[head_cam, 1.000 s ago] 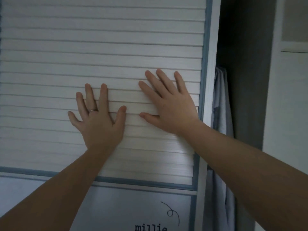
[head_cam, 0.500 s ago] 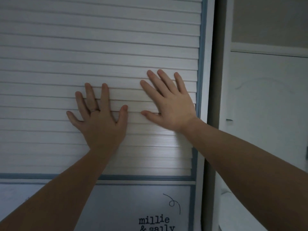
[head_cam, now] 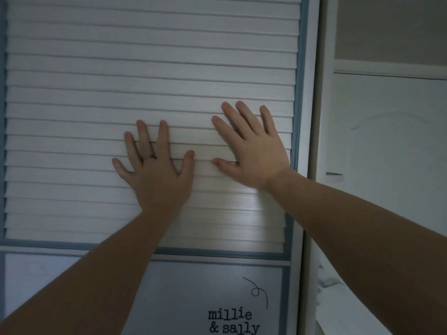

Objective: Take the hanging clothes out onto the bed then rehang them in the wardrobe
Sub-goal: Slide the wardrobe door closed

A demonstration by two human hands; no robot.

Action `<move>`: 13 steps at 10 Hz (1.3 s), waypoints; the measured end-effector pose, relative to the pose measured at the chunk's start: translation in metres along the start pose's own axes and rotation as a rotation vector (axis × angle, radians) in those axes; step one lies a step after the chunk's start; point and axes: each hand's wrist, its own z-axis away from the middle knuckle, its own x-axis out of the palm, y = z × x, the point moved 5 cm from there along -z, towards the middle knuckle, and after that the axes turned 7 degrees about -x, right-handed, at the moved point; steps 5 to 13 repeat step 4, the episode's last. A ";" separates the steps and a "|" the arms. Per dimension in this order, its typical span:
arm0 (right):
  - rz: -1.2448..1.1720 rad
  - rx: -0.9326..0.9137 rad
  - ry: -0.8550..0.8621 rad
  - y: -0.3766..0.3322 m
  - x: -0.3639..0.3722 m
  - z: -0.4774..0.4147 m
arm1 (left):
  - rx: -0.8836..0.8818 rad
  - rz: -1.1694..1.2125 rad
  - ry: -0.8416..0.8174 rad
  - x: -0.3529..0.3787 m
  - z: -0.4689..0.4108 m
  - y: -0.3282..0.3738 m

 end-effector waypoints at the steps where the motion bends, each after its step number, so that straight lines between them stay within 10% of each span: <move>1: -0.020 0.040 -0.125 -0.002 -0.005 -0.003 | -0.009 -0.001 -0.055 -0.007 -0.001 0.002; 4: -0.100 0.052 -0.488 -0.016 -0.062 -0.004 | 0.084 -0.076 -0.625 -0.064 -0.017 -0.003; 13: -0.100 0.052 -0.488 -0.016 -0.062 -0.004 | 0.084 -0.076 -0.625 -0.064 -0.017 -0.003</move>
